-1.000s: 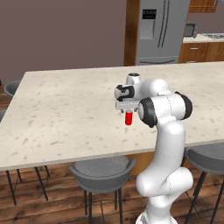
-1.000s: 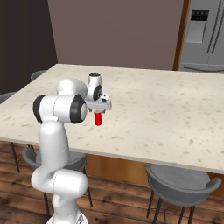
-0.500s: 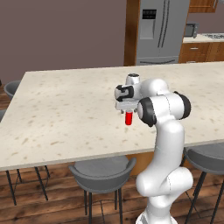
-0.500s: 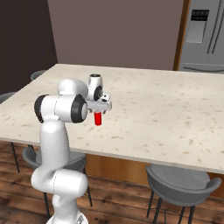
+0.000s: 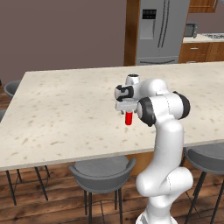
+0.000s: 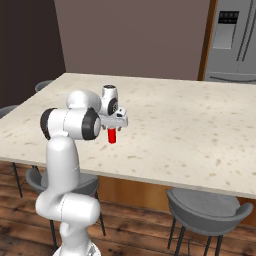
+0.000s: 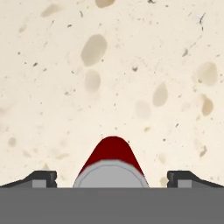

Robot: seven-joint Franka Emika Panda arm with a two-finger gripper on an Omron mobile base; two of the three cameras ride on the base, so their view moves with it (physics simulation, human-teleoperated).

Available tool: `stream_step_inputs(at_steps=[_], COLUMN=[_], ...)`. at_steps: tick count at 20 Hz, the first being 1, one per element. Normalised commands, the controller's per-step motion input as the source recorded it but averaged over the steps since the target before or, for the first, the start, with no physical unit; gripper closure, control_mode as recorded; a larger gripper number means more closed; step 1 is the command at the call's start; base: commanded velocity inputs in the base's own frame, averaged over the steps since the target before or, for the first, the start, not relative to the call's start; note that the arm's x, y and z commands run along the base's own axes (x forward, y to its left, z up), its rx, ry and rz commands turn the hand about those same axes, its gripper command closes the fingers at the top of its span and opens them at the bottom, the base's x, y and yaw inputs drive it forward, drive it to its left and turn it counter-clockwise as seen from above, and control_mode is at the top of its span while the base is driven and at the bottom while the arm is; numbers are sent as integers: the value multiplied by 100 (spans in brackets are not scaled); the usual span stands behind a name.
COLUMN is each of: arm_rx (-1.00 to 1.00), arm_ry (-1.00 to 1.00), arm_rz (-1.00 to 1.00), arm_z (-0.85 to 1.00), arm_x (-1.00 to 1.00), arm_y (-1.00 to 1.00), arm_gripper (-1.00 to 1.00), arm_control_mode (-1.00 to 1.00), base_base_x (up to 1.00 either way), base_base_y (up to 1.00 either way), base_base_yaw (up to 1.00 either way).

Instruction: Four empty soda cans are scattered around the kitchen. Gather all the cans and cluster them next to the stove for recycling.

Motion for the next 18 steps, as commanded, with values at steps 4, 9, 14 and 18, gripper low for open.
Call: stream_step_inputs(at_steps=[4,9,14,18], arm_rx=[0,0,0,0], arm_ry=[2,2,2,2], arm_rz=[0,0,0,0], arm_z=[-6,-9,-10,-8], arm_x=[1,4,5,7], arm_y=[0,0,0,0], arm_gripper=[-100,-100,-100,-100], arm_control_mode=[-100,-100,-100,-100], base_base_x=[0,0,0,0], base_base_y=[0,0,0,0], base_base_yaw=[0,0,0,0])
